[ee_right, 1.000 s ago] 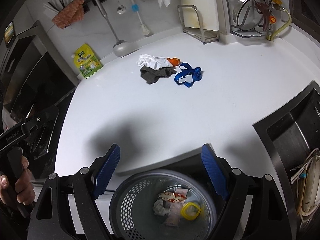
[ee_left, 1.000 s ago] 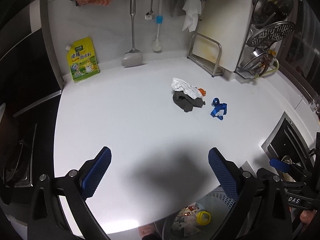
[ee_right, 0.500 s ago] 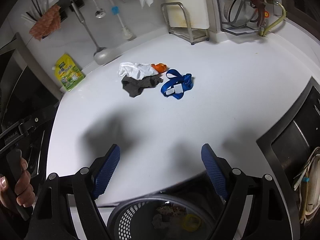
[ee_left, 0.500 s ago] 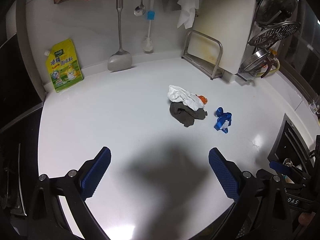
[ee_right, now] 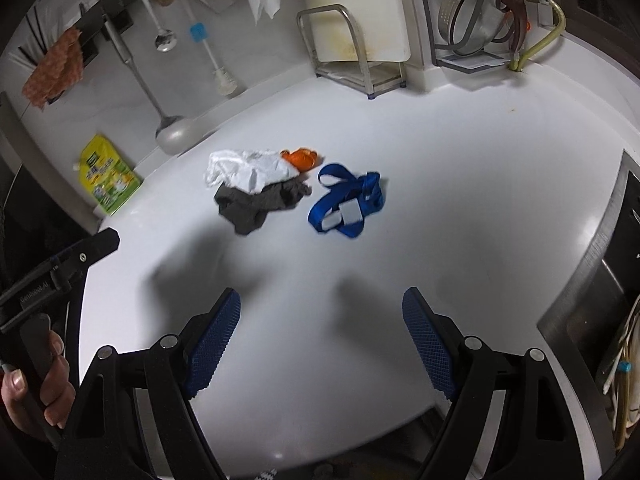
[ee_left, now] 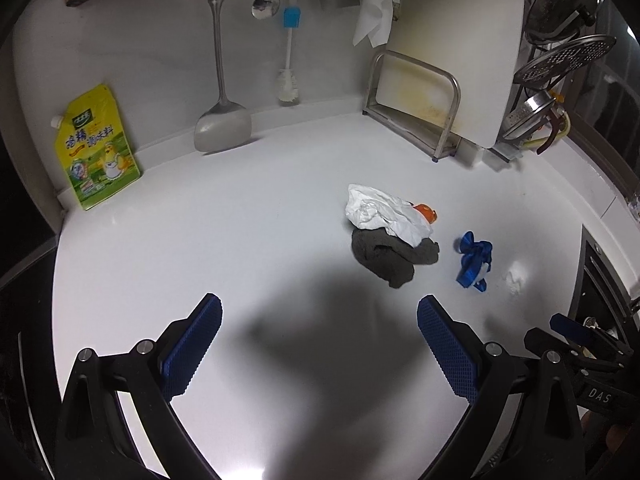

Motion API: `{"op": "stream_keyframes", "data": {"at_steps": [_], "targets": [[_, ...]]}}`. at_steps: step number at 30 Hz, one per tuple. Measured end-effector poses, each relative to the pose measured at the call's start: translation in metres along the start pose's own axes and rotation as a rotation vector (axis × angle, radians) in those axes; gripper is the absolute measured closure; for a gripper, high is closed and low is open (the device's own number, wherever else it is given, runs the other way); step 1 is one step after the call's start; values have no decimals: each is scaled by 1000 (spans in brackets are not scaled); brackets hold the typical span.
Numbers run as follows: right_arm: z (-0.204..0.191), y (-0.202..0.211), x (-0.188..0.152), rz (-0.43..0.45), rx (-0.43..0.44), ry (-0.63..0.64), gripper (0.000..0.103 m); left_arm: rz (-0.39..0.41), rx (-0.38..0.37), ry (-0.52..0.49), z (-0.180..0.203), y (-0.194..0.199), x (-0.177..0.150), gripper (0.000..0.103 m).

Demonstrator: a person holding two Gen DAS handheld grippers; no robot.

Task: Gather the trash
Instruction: 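Grasp the blue strap with the right gripper while the left grasps the white cloth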

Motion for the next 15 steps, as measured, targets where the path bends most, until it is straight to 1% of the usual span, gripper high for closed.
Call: {"op": "stream_keyframes", "data": {"at_steps": [5,11,15], "targets": [[7,-26,12,4,-21,-21,24,-5,-10,-18,2,-26,8,7],[9,-48,28,15,-37,-18,24,-8,-29,-30,10,-45,12,7],[14,-63,39,12,-83,-6,24,-11,-38,-32,13,-52,12,7]]}}
Point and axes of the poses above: each gripper's, at about its wrist camera, not at the fingertips, and y roughly against the way its jaws point, z to its right, x to its top, the point moved 8 cm from there along -y, roughly the way its jaws point, and after that the axes turned 14 degrees about y, right-handed, at the moved point
